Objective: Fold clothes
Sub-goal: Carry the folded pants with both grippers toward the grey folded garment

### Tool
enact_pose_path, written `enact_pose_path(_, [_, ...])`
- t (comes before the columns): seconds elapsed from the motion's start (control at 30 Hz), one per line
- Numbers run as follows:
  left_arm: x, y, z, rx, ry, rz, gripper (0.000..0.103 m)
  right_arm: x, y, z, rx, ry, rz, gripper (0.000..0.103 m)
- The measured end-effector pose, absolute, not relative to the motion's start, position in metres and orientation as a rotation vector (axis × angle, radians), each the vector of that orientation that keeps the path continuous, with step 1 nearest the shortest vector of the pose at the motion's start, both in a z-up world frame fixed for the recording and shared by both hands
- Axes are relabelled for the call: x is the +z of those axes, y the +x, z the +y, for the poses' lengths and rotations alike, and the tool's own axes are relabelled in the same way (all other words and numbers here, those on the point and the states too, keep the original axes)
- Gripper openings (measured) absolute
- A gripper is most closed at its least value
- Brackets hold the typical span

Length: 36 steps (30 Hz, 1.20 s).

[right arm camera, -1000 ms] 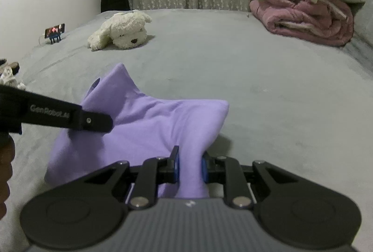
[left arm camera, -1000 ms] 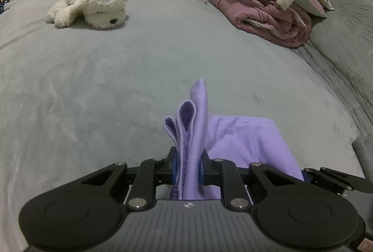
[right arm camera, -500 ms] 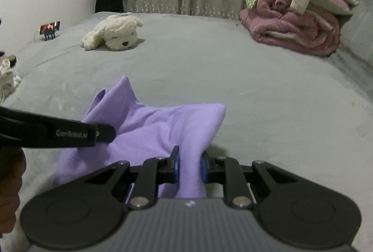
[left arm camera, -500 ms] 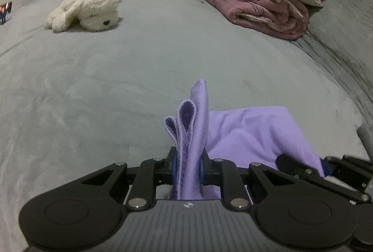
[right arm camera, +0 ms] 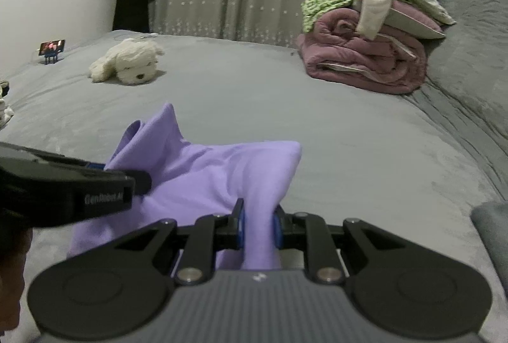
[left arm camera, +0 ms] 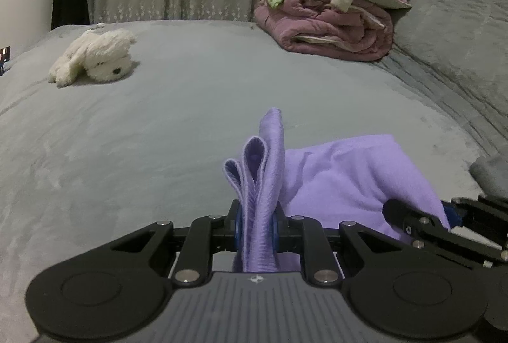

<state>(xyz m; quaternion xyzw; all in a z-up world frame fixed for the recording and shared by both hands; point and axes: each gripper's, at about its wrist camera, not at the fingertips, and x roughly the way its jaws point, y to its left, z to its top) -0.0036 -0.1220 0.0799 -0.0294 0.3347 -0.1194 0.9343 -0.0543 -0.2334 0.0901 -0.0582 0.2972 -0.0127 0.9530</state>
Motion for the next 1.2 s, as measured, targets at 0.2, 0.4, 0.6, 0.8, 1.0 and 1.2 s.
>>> enact_pose_path(0.2, [0.088, -0.001, -0.161, -0.274, -0.034, 0.673, 0.016, 0.097, -0.064, -0.274, -0.082, -0.049, 0.588, 0.015])
enact_pose_path(0.4, [0.092, 0.001, -0.204, -0.316, 0.021, 0.656, 0.016, 0.100, -0.070, -0.313, -0.146, 0.004, 0.577, 0.015])
enact_pose_path(0.6, [0.104, 0.012, -0.252, -0.396, 0.028, 0.652, 0.016, 0.104, -0.082, -0.356, -0.221, 0.056, 0.547, 0.014])
enact_pose_path(0.8, [0.122, 0.021, -0.316, -0.510, 0.061, 0.606, 0.016, 0.106, -0.104, -0.416, -0.330, 0.154, 0.491, 0.014])
enact_pose_path(1.0, [0.131, 0.014, -0.392, -0.670, 0.129, 0.551, 0.016, 0.111, -0.137, -0.481, -0.476, 0.262, 0.413, 0.014])
enact_pose_path(1.2, [0.131, 0.011, -0.467, -0.797, 0.174, 0.542, 0.016, 0.099, -0.169, -0.546, -0.636, 0.437, 0.366, 0.012])
